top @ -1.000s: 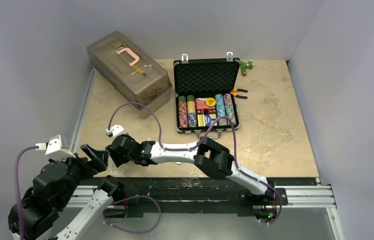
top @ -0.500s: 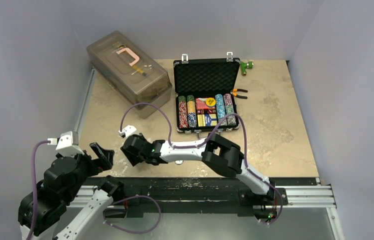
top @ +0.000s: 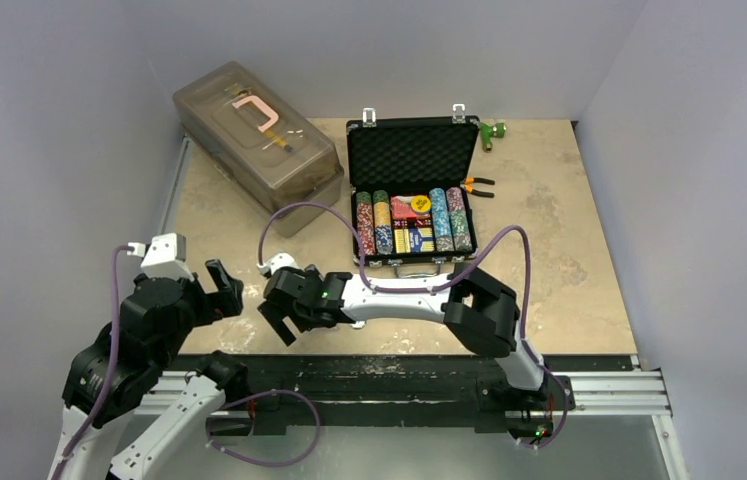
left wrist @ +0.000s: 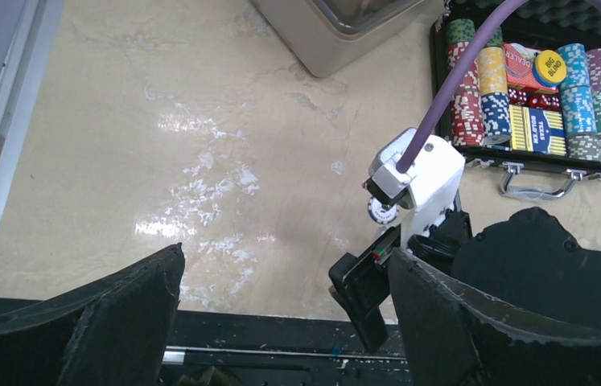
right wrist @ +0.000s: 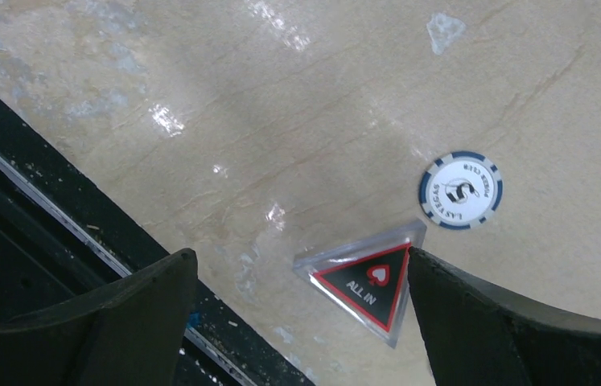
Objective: Pack up texas hold em set
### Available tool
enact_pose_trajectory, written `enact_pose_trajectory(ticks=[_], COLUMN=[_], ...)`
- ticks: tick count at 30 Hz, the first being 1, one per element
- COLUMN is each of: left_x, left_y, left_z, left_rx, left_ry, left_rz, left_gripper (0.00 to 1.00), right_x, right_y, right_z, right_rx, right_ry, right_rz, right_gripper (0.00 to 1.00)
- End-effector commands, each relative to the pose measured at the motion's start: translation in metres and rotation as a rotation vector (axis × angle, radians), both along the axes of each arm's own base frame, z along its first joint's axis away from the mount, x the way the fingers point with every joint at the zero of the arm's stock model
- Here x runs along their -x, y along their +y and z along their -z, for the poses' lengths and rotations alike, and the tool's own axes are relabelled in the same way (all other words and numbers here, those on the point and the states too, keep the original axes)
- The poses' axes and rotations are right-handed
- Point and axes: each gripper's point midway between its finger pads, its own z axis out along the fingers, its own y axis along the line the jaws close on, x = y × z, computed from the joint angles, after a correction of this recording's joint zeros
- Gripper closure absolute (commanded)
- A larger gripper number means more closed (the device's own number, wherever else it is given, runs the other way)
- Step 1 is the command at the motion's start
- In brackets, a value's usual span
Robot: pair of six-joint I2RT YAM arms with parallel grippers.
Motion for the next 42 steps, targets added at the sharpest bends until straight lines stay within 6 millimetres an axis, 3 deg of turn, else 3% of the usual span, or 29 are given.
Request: enact_pose_trajectory(ticks=[1, 4, 7, 14, 20, 34, 42], left_x=[-0.023, -0.032, -0.039, -0.050, -0.059, -0.057, -0.058], left_y=[-0.003, -0.001, -0.002, 0.004, 0.004, 0.009, 0.008], left_z=[-0.026, -0.031, -0.034, -0.025, -0.007, -0.003, -0.002], left_rx=[-0.037, -0.063, -0.083, -0.152, -0.186, -0.193, -0.195], left_ry=[-0.086, -0.101, -0.125, -0.135, -0.135, -0.141, -0.135], left_rz=[0.003, -0.017, -0.017, -0.040, -0.043, -0.064, -0.061], left_gripper=[0.06, 0.06, 0.05, 0.04, 0.04, 0.04, 0.05], right_x=[0.001, 0.002, 0.002, 0.000, -0.001, -0.004, 0.001], right_y=[-0.034, -0.044, -0.040, -0.022, -0.025, -0.040, -0.047], right_z=[0.001, 0.013, 0.018, 0.028, 0.035, 0.034, 0.034], right_rx=[0.133, 0.155, 0.156, 0.142, 0.143, 0.170, 0.175], right_ry=[0.041, 0.053, 0.048, 0.057, 0.055, 0.032, 0.048], right_rz=[0.121, 0.161, 0.137, 0.114, 0.148, 0.174, 0.141], right_gripper=[0.01, 0.01, 0.01, 0.01, 0.01, 0.28, 0.24])
